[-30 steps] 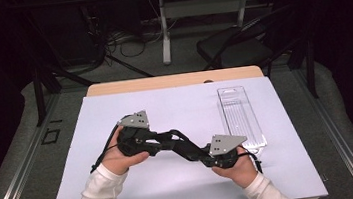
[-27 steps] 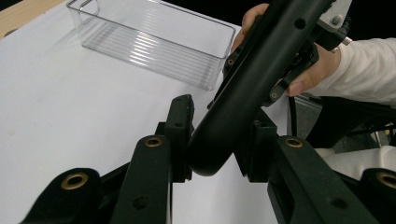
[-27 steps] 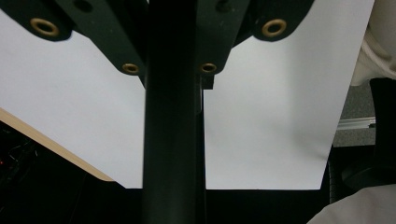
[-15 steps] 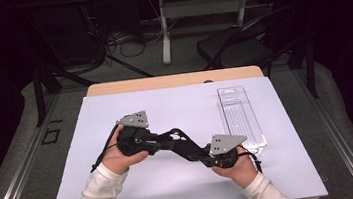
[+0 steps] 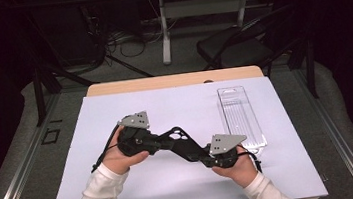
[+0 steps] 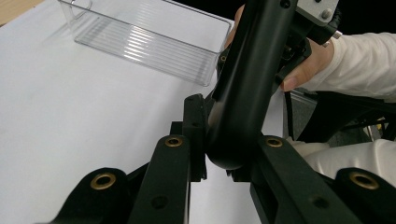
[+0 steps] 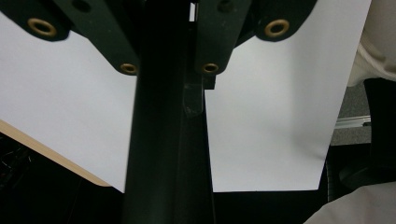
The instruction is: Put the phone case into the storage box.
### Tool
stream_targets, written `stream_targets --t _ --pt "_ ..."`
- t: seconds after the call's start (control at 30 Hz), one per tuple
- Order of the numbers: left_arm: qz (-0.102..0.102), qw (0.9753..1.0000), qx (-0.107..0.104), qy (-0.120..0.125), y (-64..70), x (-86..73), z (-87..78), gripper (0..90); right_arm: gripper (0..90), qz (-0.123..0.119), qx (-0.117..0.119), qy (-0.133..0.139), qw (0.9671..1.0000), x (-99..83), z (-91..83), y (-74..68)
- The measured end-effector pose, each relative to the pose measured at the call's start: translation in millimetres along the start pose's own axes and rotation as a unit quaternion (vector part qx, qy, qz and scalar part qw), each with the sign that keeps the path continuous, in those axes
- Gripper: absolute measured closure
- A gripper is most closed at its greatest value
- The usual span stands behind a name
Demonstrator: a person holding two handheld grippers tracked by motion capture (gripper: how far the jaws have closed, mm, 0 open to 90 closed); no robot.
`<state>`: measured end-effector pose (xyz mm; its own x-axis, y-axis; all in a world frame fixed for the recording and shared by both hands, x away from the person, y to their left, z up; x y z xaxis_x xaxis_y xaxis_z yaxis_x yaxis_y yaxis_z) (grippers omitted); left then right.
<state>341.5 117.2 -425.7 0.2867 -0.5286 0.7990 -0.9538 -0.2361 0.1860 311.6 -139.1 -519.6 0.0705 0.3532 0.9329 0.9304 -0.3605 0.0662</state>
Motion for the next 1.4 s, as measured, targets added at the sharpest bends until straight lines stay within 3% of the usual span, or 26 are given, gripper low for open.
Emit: stream_targets --t 0.77,0.97,1.27,1.4 --pt "-0.01 0.9998 -0.012 -0.009 -2.8 -1.5 2.8 81.3 76.5 0.01 -0.002 -0.006 0.9999 -0.5 1.4 -0.3" --pt "-0.026 0.9995 -0.013 -0.008 -4.7 -2.9 3.2 81.3 66.0 0.011 -0.005 -0.005 0.9999 -0.4 2.4 -0.1" --pt "-0.051 0.9986 -0.01 -0.01 -8.0 -4.6 2.5 81.3 48.9 0.004 -0.033 0.001 0.9994 1.1 2.8 0.0" --pt "-0.061 0.9981 -0.009 -0.01 -9.4 -5.3 2.6 81.4 45.9 0.002 -0.043 0.001 0.9991 2.1 2.4 0.2"
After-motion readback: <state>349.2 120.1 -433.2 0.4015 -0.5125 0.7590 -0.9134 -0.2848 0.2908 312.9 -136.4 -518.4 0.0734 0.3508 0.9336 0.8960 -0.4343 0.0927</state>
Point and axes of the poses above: each handheld gripper's, and its own axes: z roughly forward along the jaws, x roughly out of its top, y roughly to its right, the point moved 1 cm from there along z, roughly forward along the jaws, and after that the axes turned 1 degree about z, right-handed, at the moved point
